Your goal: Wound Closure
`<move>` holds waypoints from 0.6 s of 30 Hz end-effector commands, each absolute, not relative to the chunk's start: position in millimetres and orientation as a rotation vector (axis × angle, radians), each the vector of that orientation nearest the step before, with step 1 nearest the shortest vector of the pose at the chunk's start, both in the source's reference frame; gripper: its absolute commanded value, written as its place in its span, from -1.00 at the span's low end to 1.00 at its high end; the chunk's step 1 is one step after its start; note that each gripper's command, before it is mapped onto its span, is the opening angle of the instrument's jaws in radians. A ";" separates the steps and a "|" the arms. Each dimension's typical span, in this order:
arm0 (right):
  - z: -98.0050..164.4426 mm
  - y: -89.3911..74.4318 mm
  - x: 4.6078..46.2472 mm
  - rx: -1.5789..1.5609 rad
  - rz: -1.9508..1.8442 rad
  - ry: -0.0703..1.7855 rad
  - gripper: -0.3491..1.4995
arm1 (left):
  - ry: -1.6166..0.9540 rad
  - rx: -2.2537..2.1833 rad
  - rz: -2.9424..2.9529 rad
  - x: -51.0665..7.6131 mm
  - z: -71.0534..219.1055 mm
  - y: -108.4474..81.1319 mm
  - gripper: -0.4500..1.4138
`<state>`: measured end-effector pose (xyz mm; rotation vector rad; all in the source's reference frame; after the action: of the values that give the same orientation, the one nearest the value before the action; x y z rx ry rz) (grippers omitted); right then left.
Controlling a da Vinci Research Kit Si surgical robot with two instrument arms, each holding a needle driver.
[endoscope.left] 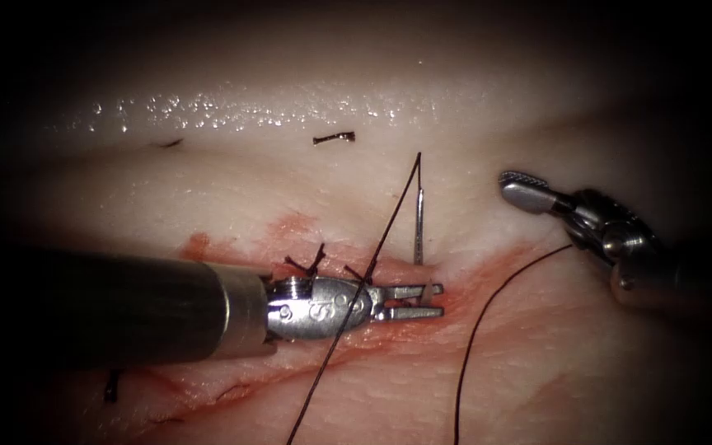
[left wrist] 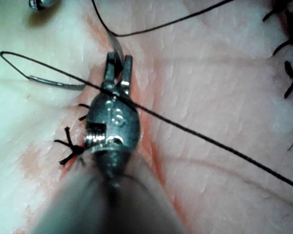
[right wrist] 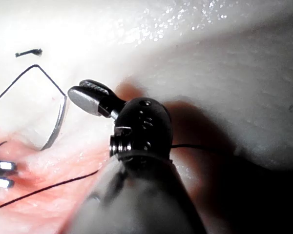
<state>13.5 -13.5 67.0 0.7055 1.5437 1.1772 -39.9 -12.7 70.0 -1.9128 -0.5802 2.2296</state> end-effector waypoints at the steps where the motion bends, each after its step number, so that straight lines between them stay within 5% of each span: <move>1: 67.2 -13.8 14.7 0.760 1.195 1.561 -0.24 | -0.681 -1.899 2.166 -40.3 69.8 -13.2 -1.00; 2: 67.1 -14.0 14.8 0.775 1.180 1.573 -0.20 | -0.715 -1.888 2.144 -40.2 69.5 -13.2 -1.00; 4: 66.5 -14.7 15.4 0.792 1.088 1.605 -0.65 | -0.875 -1.830 2.013 -39.6 68.2 -13.3 -1.00; 10: 65.5 -14.5 16.4 0.732 0.987 1.610 -0.64 | -0.993 -1.832 1.882 -38.6 65.8 -13.8 -1.00; 18: 65.2 -14.4 16.5 0.724 0.958 1.618 -0.93 | -1.068 -1.870 1.839 -38.2 63.0 -16.1 -1.00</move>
<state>15.6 -14.4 64.7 0.7216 1.6159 0.9594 -37.6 -16.0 62.4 -1.8743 -1.0680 1.8358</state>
